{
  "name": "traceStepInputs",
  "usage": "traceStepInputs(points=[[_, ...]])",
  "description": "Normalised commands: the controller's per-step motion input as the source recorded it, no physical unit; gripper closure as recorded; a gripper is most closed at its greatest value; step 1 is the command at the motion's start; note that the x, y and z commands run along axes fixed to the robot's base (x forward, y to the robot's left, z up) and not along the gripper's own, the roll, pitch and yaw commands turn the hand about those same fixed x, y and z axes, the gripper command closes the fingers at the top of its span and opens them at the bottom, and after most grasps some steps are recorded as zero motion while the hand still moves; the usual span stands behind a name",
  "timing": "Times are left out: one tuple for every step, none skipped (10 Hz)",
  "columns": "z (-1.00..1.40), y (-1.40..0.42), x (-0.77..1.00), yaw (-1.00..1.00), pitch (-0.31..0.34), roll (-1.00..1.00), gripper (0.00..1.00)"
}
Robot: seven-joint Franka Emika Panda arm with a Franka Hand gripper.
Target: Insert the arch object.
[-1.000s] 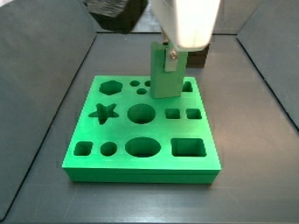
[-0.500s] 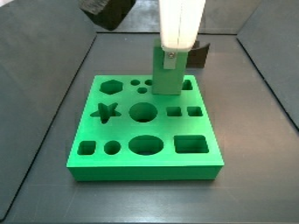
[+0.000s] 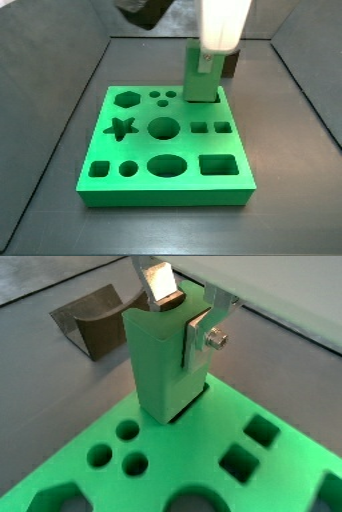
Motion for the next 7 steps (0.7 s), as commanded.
traceStepInputs(points=[[-0.25, 0.0, -0.01, 0.11, -0.099, 0.0, 1.0], [-0.21, -0.12, -0.05, 0.03, -0.093, 0.0, 1.0], [-0.15, -0.36, -0.07, 0.0, -0.079, 0.0, 1.0], [-0.13, -0.38, 0.05, 0.0, -0.006, 0.0, 1.0], [-0.22, 0.0, 0.19, 0.0, 0.0, -0.01, 1.0], [-0.2, 0.34, 0.13, 0.0, 0.0, -0.09, 1.0], [-0.21, 0.22, 0.25, 0.0, 0.0, -0.09, 1.0]])
